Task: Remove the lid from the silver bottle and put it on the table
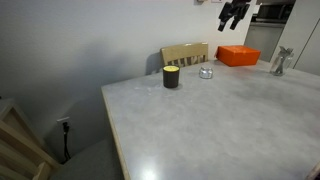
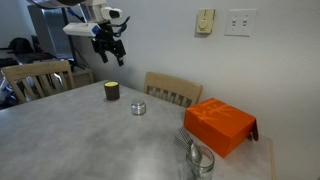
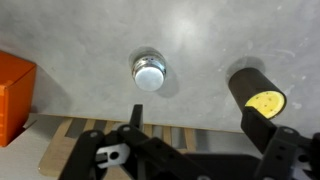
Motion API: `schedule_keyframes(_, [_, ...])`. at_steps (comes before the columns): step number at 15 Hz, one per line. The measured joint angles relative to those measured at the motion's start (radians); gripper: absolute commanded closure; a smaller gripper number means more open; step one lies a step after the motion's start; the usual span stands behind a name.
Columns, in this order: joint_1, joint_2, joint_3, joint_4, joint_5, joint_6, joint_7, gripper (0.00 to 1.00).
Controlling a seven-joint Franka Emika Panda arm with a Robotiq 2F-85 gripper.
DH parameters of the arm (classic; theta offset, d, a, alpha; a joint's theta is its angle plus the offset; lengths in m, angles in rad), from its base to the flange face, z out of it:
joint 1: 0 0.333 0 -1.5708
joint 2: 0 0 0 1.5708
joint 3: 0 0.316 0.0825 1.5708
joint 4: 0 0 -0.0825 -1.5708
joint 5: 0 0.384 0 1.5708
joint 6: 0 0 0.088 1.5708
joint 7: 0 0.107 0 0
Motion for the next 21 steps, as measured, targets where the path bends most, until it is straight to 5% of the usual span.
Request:
schedule_keyframes(11, [0.004,0.143,-0.001,0.100,0.005,-0.105,0.040,0.00])
schedule_keyframes(21, [0.015,0.433,-0.055,0.426,-0.065,-0.249,0.121,0.00])
